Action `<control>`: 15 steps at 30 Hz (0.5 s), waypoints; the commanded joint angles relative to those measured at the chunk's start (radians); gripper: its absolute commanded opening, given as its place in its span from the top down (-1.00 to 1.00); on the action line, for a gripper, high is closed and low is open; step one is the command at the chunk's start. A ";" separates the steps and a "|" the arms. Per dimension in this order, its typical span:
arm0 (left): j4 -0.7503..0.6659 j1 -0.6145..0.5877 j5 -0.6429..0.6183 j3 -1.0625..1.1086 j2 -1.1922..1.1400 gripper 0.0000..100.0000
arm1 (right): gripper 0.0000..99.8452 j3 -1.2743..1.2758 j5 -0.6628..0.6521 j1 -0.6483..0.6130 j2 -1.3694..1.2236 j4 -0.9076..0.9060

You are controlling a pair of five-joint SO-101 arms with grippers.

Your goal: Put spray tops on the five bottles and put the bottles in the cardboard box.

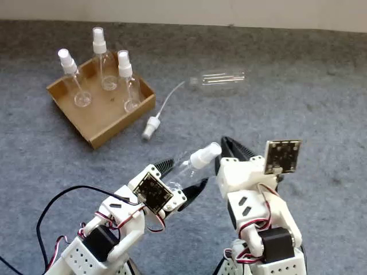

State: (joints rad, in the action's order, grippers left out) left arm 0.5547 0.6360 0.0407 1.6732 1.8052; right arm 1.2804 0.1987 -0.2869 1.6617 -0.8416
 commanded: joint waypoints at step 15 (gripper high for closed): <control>-0.006 -0.033 0.003 0.021 0.012 0.82 | 0.99 -0.059 -0.284 -0.239 0.012 -0.068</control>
State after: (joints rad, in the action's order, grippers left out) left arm 0.5547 0.6329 0.0361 1.6732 1.8052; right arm 1.2804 0.0100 -0.4496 1.6678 -0.8677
